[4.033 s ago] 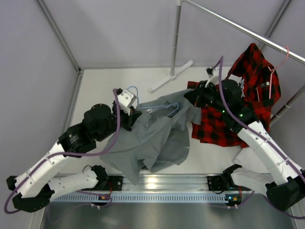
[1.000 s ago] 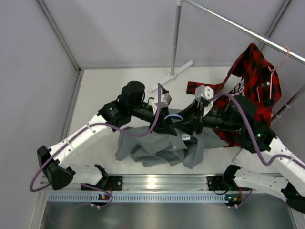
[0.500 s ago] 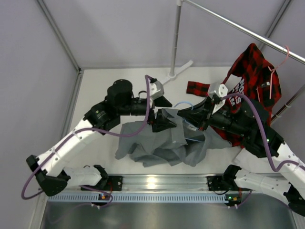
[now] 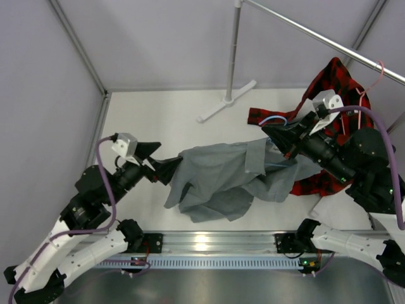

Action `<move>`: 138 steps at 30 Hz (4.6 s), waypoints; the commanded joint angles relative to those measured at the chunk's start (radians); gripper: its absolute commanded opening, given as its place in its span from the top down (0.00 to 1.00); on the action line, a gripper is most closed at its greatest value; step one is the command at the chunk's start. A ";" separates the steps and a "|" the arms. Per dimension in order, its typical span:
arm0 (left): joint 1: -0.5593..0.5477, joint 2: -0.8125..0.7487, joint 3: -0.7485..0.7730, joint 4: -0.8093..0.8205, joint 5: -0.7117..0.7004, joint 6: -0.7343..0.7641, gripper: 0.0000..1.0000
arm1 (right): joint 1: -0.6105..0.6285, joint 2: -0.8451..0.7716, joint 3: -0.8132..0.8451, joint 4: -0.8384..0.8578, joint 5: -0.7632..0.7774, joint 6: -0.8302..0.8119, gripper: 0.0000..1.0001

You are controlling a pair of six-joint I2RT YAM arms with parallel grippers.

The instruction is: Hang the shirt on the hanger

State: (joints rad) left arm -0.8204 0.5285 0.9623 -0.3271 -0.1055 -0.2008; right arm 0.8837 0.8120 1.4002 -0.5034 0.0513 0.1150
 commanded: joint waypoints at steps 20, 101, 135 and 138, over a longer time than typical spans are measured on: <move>-0.002 0.016 -0.327 0.249 -0.043 -0.183 1.00 | 0.011 0.075 0.112 -0.096 0.183 0.003 1.00; 0.069 0.854 0.509 -0.101 1.112 0.592 0.54 | 0.012 0.058 0.028 -0.077 0.021 0.098 1.00; 0.047 0.861 0.512 -0.102 1.100 0.570 1.00 | 0.015 0.087 -0.047 0.040 -0.031 0.153 1.00; 0.047 0.848 0.507 -0.133 1.075 0.603 1.00 | 0.012 0.056 -0.066 0.036 -0.008 0.135 0.98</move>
State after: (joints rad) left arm -0.7666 1.4044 1.4662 -0.4656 0.9607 0.3489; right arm 0.8864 0.8997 1.3407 -0.5583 0.0208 0.2554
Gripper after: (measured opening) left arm 0.125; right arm 0.019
